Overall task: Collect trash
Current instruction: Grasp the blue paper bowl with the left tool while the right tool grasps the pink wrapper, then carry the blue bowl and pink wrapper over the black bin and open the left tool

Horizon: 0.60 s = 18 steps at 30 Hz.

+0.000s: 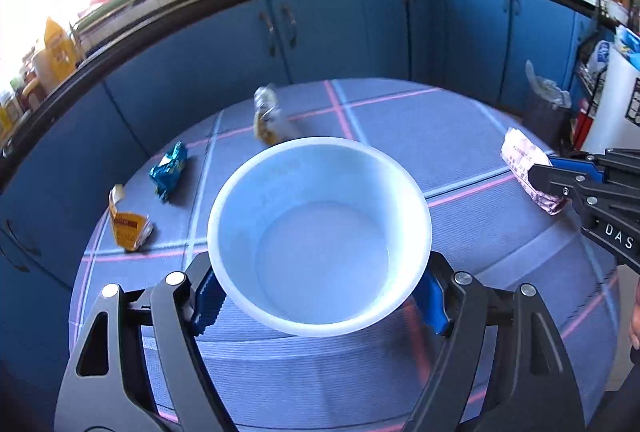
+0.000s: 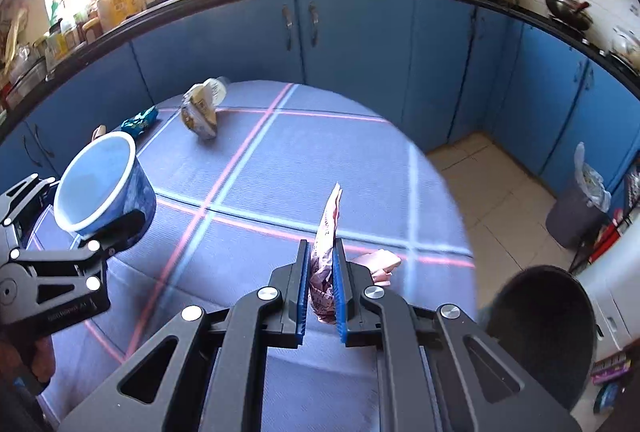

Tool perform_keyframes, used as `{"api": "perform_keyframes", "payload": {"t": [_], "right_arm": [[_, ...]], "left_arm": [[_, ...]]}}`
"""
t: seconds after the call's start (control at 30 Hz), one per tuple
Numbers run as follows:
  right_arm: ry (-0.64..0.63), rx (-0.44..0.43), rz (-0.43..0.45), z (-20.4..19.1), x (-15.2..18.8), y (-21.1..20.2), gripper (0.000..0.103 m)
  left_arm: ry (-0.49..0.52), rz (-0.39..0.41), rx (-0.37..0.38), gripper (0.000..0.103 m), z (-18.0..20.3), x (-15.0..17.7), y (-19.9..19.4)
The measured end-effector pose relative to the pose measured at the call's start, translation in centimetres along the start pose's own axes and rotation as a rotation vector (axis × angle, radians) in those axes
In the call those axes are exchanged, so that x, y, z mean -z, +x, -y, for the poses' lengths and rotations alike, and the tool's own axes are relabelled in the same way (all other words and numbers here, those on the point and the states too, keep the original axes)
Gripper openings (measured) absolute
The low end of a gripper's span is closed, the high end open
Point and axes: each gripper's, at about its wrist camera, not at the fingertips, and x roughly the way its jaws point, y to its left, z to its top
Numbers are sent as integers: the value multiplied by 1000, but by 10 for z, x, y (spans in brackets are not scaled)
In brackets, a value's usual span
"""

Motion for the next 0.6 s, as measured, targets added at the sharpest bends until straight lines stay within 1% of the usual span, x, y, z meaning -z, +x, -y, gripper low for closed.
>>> {"api": "perform_keyframes", "payload": {"t": [0.33,0.47,0.6], "right_arm": [[97,38,34,56,24,-41,11],[131,48,48,77,31,-53,11],[170,44,69,96,38,-64,11]], "left_arm": [[57,7,47,76,46,-15,-13],[53,-2,105,76,60,-20,-16],[81,-2,116,76,77,-27,-18]]}}
